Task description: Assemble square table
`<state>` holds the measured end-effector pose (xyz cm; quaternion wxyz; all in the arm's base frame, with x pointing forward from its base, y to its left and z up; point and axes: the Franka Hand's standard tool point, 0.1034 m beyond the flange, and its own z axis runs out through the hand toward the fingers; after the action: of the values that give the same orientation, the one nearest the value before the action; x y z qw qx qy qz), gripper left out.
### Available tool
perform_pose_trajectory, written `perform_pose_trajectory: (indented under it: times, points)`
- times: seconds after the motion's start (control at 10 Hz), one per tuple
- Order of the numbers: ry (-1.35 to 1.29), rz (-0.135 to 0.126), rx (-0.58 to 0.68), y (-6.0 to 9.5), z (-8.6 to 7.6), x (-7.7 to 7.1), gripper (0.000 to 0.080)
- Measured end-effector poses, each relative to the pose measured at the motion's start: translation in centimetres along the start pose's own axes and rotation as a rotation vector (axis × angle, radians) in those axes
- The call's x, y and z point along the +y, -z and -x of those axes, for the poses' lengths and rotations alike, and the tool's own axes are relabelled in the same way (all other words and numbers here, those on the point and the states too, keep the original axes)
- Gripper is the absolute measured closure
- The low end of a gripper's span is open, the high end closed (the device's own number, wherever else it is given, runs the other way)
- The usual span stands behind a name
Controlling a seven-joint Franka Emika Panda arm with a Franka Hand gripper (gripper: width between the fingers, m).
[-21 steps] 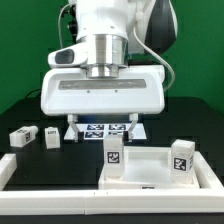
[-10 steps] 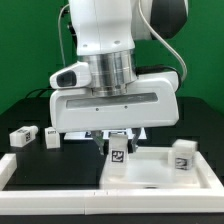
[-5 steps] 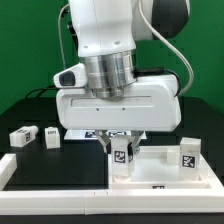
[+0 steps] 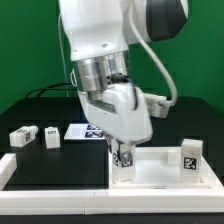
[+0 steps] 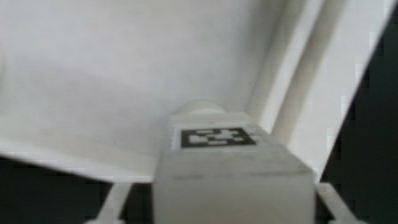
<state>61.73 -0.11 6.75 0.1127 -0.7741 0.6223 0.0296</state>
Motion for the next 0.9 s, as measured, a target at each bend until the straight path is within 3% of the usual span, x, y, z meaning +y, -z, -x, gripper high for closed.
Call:
perform_pose_trajectory:
  times: [0.1, 0.2, 0.3, 0.4, 0.5, 0.6, 0.9]
  points:
    - [-0.027, -0.009, -0.003, 0.0, 0.0, -0.1, 0.0509]
    - [-0.001, -0.009, -0.003, 0.0, 0.0, -0.1, 0.0430]
    - [0.022, -0.009, -0.003, 0.0, 0.0, -0.1, 0.0430]
    - [0.033, -0.007, -0.002, 0.0, 0.2, -0.1, 0.0260]
    - [0.199, 0.021, 0.013, -0.1, 0.9, -0.3, 0.0260]
    - [0.420, 0.049, 0.032, 0.0, 1.6, -0.7, 0.0170]
    - [0.611, 0.045, 0.022, 0.0, 1.4, -0.6, 0.0151]
